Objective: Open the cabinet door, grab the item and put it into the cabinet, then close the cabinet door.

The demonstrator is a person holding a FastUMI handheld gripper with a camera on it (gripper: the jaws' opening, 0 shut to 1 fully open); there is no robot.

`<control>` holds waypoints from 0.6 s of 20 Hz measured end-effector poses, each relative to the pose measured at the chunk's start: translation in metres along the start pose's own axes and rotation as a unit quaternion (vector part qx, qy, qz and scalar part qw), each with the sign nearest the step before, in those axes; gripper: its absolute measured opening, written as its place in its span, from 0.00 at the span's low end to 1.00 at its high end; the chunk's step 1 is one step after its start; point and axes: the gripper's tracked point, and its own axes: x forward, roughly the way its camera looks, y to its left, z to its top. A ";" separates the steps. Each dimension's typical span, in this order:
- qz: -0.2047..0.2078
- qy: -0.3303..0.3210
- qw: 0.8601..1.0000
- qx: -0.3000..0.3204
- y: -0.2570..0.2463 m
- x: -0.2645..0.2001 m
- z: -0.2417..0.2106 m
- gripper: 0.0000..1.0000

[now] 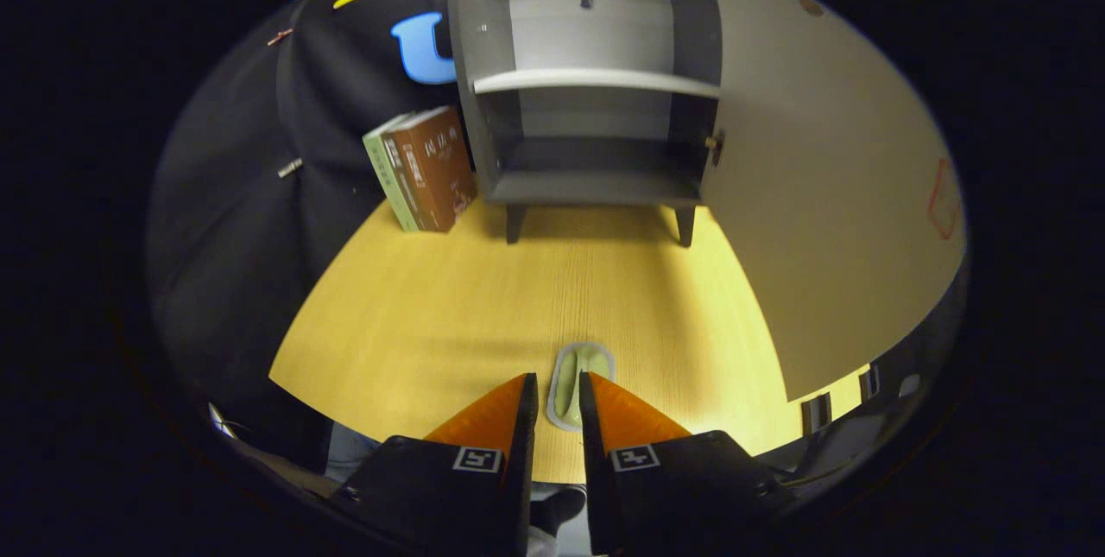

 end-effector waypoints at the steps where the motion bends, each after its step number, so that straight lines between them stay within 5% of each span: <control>1: 0.002 0.016 1.000 -0.001 -0.001 0.013 -0.006 0.33; 12: -0.007 0.145 0.989 -0.018 -0.024 0.115 -0.051 0.38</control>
